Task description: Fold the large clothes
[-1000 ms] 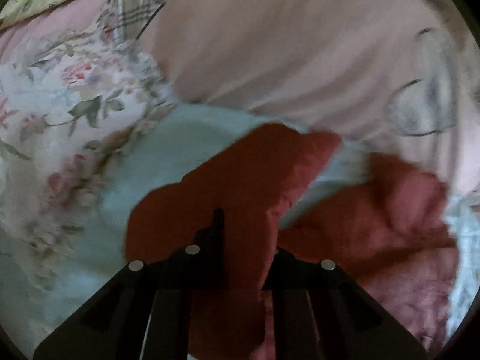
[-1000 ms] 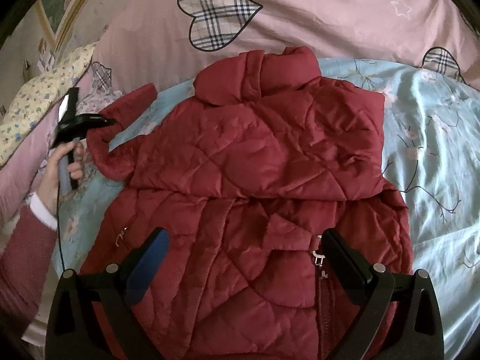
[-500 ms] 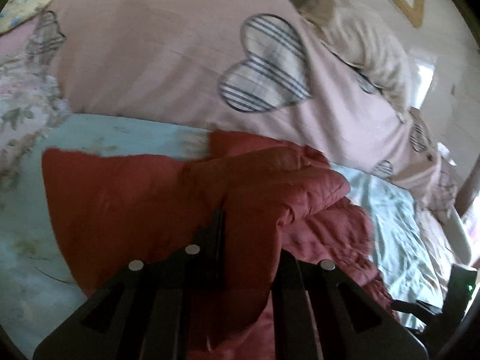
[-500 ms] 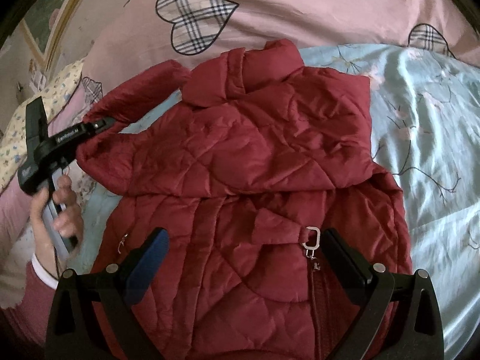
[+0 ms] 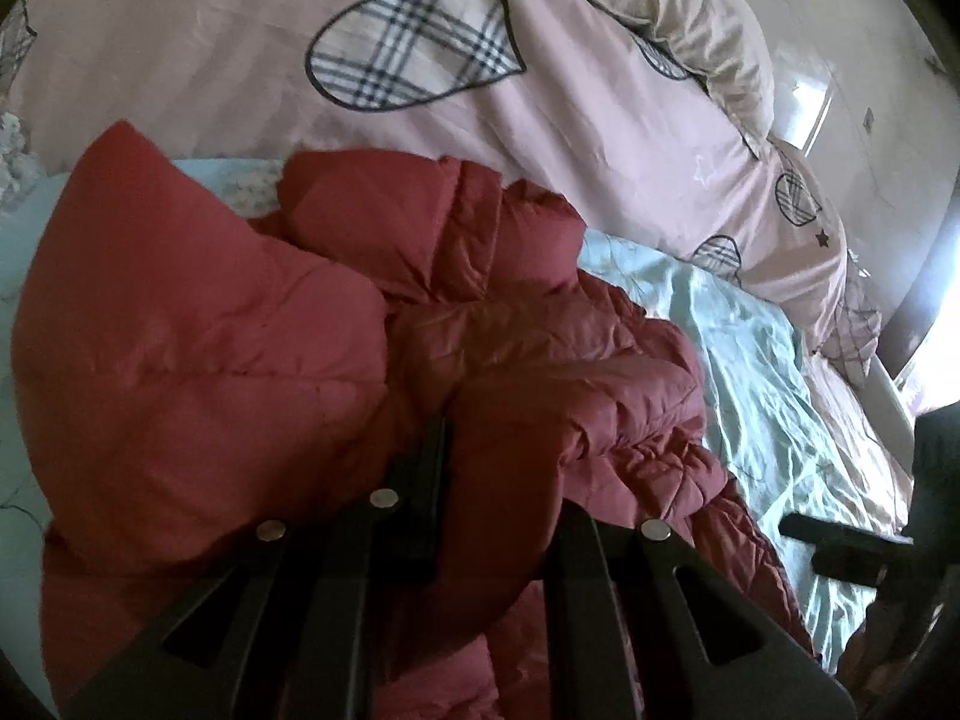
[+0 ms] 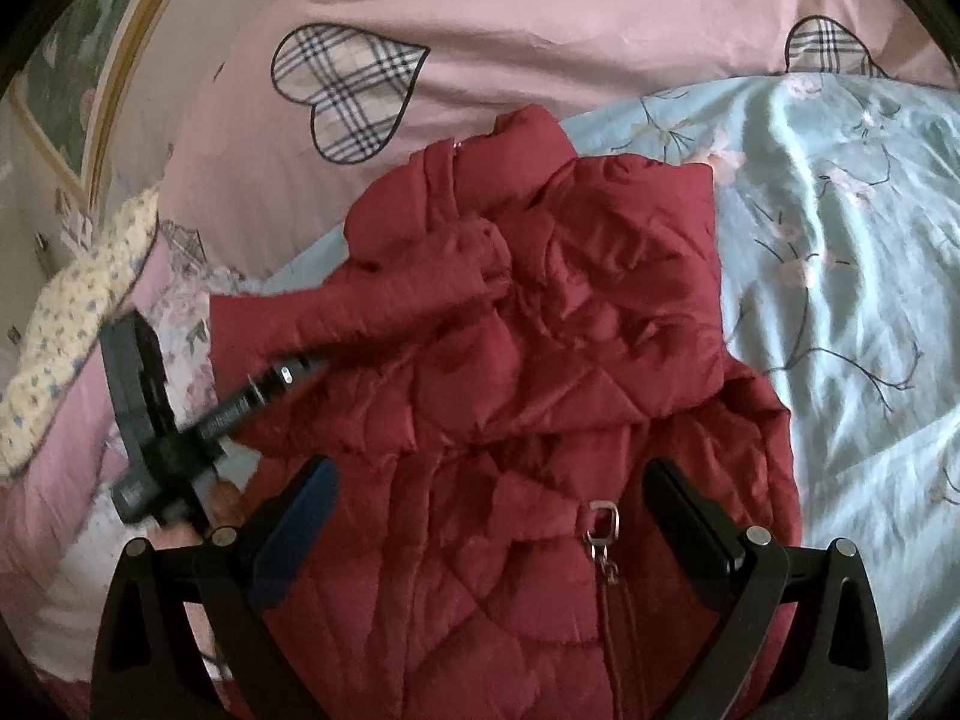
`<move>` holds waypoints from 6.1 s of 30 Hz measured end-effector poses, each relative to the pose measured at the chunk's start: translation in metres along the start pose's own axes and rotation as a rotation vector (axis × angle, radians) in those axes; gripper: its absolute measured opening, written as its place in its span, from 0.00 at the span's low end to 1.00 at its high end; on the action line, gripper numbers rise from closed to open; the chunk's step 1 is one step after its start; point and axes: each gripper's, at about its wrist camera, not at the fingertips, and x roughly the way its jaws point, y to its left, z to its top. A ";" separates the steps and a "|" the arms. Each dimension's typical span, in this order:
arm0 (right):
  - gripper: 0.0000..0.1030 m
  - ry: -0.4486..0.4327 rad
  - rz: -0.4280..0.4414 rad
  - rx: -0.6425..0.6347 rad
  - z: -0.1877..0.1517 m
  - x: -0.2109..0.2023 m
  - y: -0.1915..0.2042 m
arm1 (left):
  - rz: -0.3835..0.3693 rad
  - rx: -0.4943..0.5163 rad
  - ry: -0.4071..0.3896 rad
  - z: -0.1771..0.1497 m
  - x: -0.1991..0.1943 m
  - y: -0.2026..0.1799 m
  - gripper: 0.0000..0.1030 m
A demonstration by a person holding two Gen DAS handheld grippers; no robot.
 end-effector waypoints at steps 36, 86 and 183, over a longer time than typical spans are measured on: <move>0.07 -0.118 0.139 0.128 0.078 0.064 -0.031 | -0.031 0.115 0.151 -0.020 -0.013 -0.015 0.89; 0.37 -0.019 -0.325 -0.222 0.023 0.108 -0.021 | 0.127 0.082 0.073 0.005 0.003 0.062 0.88; 0.47 0.186 -0.187 0.013 -0.187 -0.097 -0.057 | 0.155 -0.181 0.330 -0.203 -0.171 0.141 0.90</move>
